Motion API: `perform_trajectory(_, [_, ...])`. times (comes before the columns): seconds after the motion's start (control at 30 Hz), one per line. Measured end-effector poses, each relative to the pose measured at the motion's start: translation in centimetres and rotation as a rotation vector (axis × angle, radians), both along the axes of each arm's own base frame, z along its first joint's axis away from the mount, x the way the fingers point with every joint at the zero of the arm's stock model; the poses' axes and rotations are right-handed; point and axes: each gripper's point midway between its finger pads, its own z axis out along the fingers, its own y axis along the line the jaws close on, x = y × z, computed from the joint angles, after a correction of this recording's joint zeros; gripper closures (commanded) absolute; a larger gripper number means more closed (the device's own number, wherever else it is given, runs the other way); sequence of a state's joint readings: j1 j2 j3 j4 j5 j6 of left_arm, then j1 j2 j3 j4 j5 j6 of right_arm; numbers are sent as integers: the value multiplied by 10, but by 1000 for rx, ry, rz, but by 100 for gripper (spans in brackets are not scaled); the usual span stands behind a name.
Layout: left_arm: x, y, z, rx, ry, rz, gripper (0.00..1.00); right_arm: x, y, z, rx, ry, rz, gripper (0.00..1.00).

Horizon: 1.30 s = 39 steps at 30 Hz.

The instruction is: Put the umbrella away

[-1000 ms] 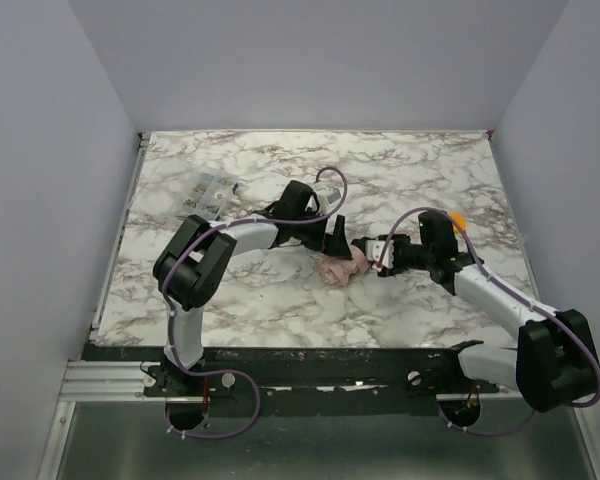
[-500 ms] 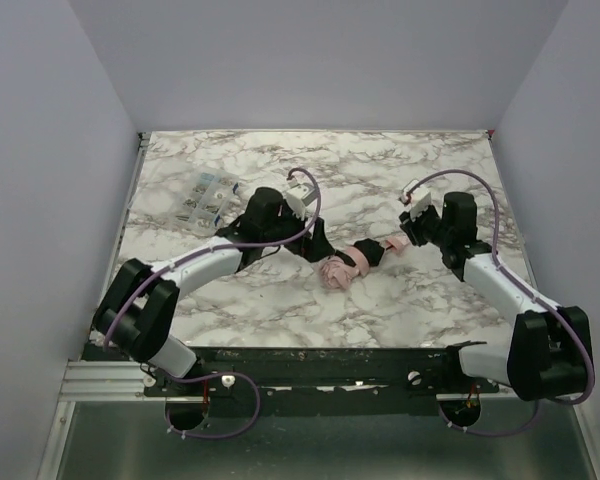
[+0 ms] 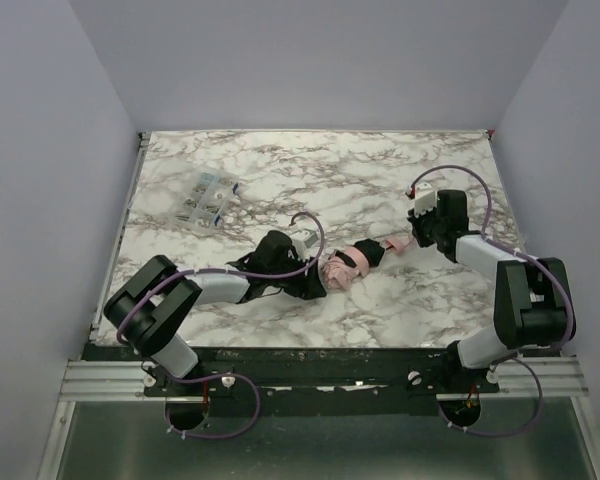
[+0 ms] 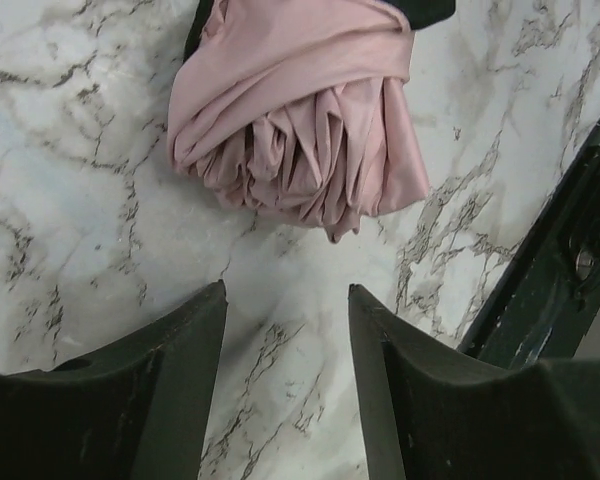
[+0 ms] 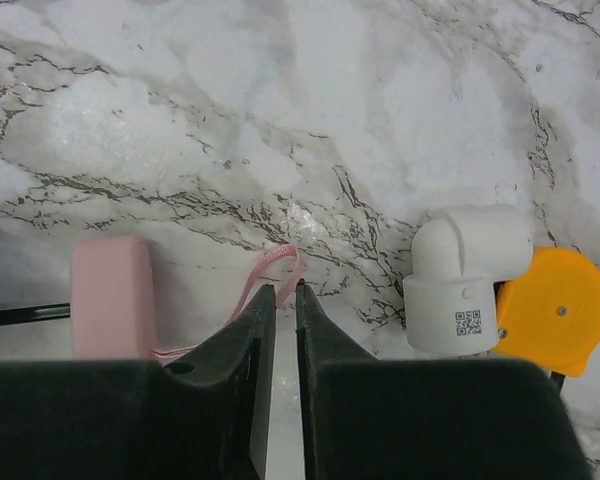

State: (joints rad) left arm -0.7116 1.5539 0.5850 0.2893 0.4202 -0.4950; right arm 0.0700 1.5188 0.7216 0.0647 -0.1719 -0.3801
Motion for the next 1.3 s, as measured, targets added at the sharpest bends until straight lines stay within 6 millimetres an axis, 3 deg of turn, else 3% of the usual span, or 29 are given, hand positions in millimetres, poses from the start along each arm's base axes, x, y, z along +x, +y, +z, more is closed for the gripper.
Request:
perform_trajectory(0.13, [9,-12,-1,-11,9,5,51,1,4,-5,12,36,26,87])
perform_trajectory(0.33, [23,-26,-1,-19,16,6,52,-14,26,-28,73,160,133,88])
perform_trajectory(0.5, [29,-34,0,-18,28,-10,52,-19,46,-27,102,207,243,88])
perform_trajectory(0.67, [33,-39,-1,-11,37,-24,52,-42,79,-28,148,261,382,88])
perform_trajectory(0.83, [34,-40,-1,6,50,-39,47,-43,79,-28,141,274,374,84])
perform_trajectory(0.9, [36,-40,0,10,43,-41,43,-39,70,-26,116,270,335,75])
perform_trajectory(0.93, [37,-39,0,10,42,-40,41,-37,65,-24,108,267,318,66])
perform_trajectory(1.0, [39,-36,2,15,27,-36,36,-29,51,-12,89,243,291,41])
perform_trajectory(1.07, [44,-26,4,25,10,-14,32,-20,37,13,59,189,304,12])
perform_trajectory(1.1, [44,-17,4,39,3,3,31,-17,30,28,36,157,336,2])
perform_trajectory(1.2, [45,9,9,74,-22,55,24,-22,35,73,-76,44,636,0])
perform_trajectory(1.27, [45,25,17,86,-53,93,2,-34,47,82,-127,-16,853,0])
perform_trajectory(1.3, [45,31,23,89,-75,104,1,-44,54,80,-139,-33,965,0])
